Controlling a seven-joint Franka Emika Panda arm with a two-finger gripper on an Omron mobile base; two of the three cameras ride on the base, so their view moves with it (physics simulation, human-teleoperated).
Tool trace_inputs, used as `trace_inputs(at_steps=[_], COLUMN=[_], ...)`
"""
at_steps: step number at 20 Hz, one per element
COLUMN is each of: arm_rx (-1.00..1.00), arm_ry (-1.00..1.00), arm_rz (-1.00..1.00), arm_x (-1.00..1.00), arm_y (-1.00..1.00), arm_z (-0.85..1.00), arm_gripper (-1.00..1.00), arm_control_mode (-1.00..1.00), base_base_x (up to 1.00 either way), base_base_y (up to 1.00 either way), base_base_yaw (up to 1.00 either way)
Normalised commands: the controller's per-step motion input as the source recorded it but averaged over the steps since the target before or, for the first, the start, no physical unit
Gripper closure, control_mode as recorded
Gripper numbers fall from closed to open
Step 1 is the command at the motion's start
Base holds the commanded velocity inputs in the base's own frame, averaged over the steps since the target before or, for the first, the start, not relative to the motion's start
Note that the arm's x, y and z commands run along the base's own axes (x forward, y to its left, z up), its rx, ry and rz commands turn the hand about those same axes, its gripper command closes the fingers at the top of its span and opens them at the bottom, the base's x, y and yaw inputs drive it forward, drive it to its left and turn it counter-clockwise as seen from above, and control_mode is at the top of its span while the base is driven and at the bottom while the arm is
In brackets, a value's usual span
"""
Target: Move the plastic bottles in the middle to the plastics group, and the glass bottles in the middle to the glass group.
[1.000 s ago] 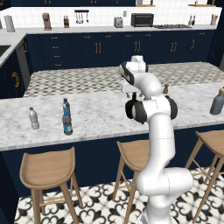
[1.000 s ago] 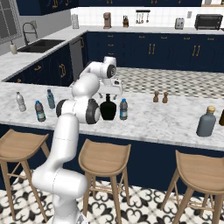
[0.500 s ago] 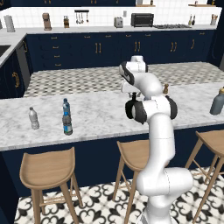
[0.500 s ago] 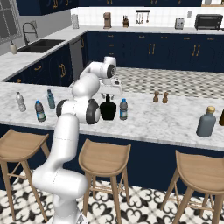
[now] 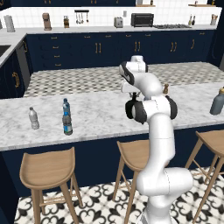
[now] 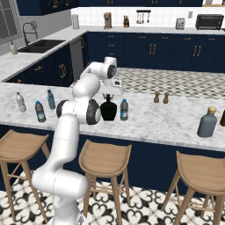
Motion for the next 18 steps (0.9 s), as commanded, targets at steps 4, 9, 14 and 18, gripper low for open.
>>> trace_inputs(at_steps=[4,9,14,18], arm_rx=[0.00,0.00,0.00,0.00], arm_ry=[-0.05,-0.05,0.00,-0.01], arm_rz=[0.00,0.00,0.00,0.00], arm_x=[-0.41,-0.66,-0.94,-0.86], arm_y=[0.00,0.00,0.00,-0.18], arm_z=[0.00,0.12,0.26,0.28], arm_gripper=[1.00,1.00,1.00,1.00], arm_control_mode=[-1.00,-1.00,-1.00,-1.00], base_base_x=[0.00,0.00,0.00,0.00], base_base_y=[0.00,0.00,0.00,0.00], base_base_yaw=[0.00,0.00,0.00,0.00])
